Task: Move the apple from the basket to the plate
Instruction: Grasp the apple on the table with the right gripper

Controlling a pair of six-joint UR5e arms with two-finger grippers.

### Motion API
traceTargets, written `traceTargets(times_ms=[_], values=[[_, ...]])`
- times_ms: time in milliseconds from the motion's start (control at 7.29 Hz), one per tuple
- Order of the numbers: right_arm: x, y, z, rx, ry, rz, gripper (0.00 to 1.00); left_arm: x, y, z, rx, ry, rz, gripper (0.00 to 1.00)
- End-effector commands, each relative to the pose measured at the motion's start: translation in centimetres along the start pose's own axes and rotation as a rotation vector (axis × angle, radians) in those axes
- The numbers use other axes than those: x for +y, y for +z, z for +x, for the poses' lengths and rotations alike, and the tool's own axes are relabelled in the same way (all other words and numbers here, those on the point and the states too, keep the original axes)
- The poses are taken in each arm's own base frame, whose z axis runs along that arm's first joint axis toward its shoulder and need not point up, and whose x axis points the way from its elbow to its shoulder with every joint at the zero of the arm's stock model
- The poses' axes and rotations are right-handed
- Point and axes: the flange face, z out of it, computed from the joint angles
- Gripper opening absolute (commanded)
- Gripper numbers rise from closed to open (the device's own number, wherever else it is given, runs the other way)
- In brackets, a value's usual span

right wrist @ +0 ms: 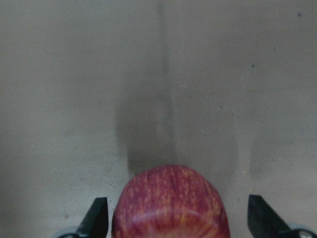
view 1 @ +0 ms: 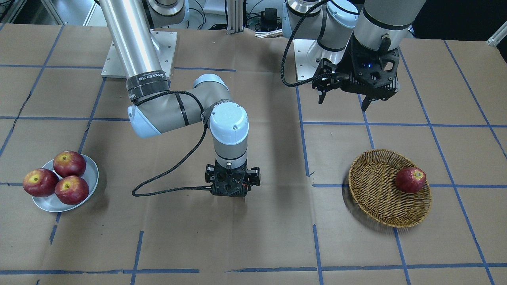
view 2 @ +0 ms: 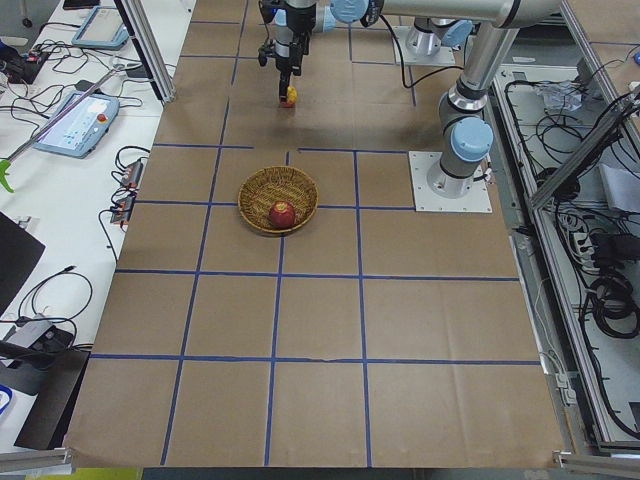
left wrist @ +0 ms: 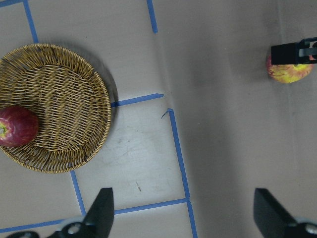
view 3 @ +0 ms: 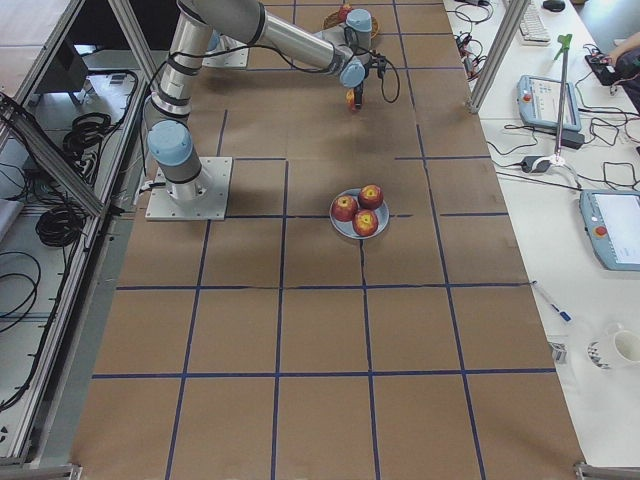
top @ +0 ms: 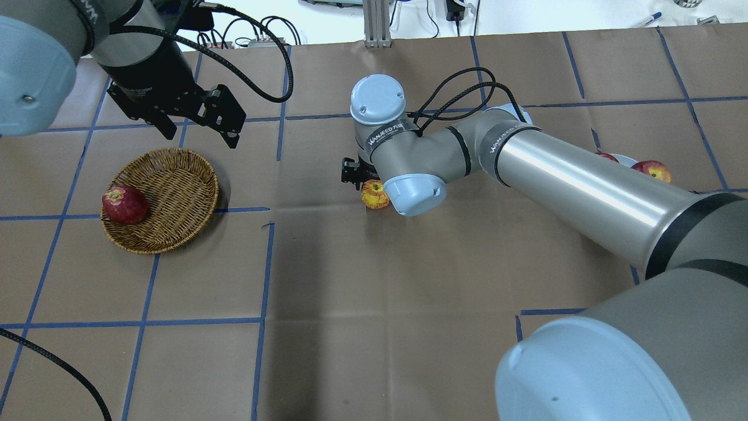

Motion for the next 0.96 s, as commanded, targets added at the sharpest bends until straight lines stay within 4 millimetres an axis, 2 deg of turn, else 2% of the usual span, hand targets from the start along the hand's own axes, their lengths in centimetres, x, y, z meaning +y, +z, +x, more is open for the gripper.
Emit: traceTargets(times_ms=[0,137,274,411,548,685,823], values=[[0.1,0.8,-0.1,-0.007,0.000,-0.003,0.70,0.2,0.2,0.4,0.000,0.007,-0.004,0.99],[0.2,0.8,-0.2,-0.008,-0.002,-0.002,0.58,0.4,0.3,0.5,0.000,0.009,-0.005,0.99],[-0.1,0.6,-0.2,-0.007,-0.002,0.003,0.52,0.4,0.3,0.5,0.000,0.009,-0.005,0.99],[-0.7,-0.8,-0.2,-0.017,-0.002,0.026,0.50,0.5,0.3,0.5,0.000,0.009,-0.005,0.99],[-2.1,-3.8,-0.1,-0.030,0.006,0.058,0.50,0.5,0.3,0.6,0.000,0.010,-0.007,0.99],[-3.4,-8.2,1.2,-0.022,0.015,0.043,0.50,0.5,0.4,0.6,0.002,0.010,-0.008,0.99],[-4.0,-12.4,4.1,0.001,-0.025,0.011,0.50,0.5,0.3,0.6,0.002,0.010,-0.007,0.99]])
